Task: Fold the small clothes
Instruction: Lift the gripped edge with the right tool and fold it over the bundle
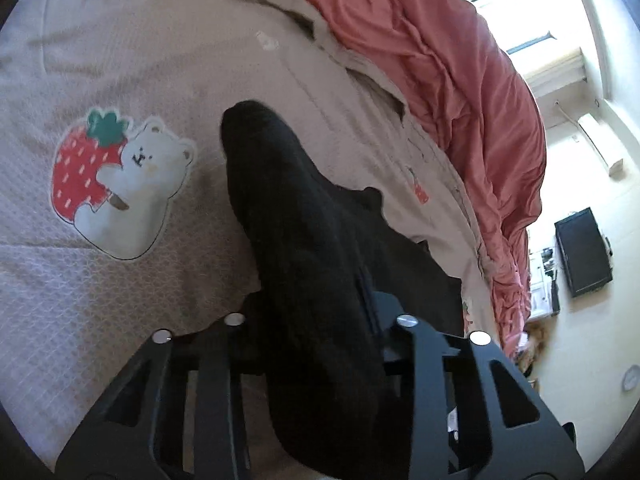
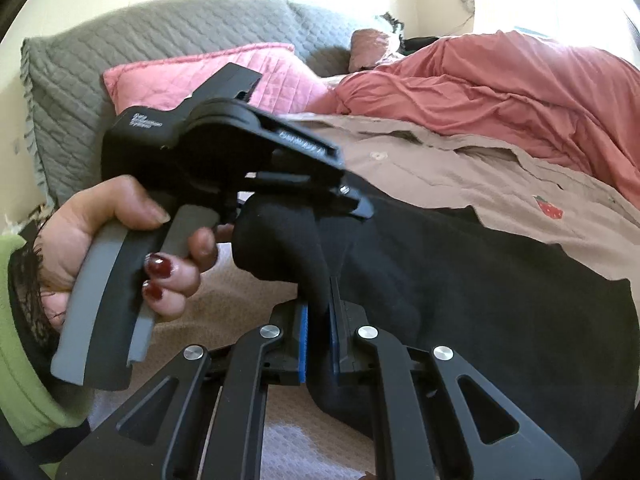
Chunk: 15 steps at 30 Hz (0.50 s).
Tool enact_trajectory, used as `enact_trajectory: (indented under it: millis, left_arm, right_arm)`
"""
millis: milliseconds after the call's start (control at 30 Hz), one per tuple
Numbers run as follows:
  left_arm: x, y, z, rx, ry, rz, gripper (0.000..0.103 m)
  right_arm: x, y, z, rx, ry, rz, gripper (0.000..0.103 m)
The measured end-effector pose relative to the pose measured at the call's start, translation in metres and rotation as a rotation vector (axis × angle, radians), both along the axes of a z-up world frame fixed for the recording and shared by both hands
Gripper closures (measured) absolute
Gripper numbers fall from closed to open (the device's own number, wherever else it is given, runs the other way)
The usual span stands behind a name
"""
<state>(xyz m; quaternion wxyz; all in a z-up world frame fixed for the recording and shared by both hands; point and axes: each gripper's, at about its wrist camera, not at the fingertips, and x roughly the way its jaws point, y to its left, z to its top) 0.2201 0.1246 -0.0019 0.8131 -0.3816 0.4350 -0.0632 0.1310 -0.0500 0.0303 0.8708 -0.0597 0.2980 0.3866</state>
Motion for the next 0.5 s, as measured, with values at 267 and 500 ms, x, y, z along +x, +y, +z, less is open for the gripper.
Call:
enact_trajectory:
  millis: [267,500]
  left_arm:
    - [0.005,-0.061,0.062,0.137,-0.061,-0.052,0.085]
    - [0.022,-0.14,0.092,0.198,-0.092,-0.159,0.085]
  right_arm:
    - [-0.007,-0.06,0.023,0.12,-0.045,-0.11,0.096]
    - [-0.006,-0.138,0.032,0.22,-0.03,-0.237,0.096]
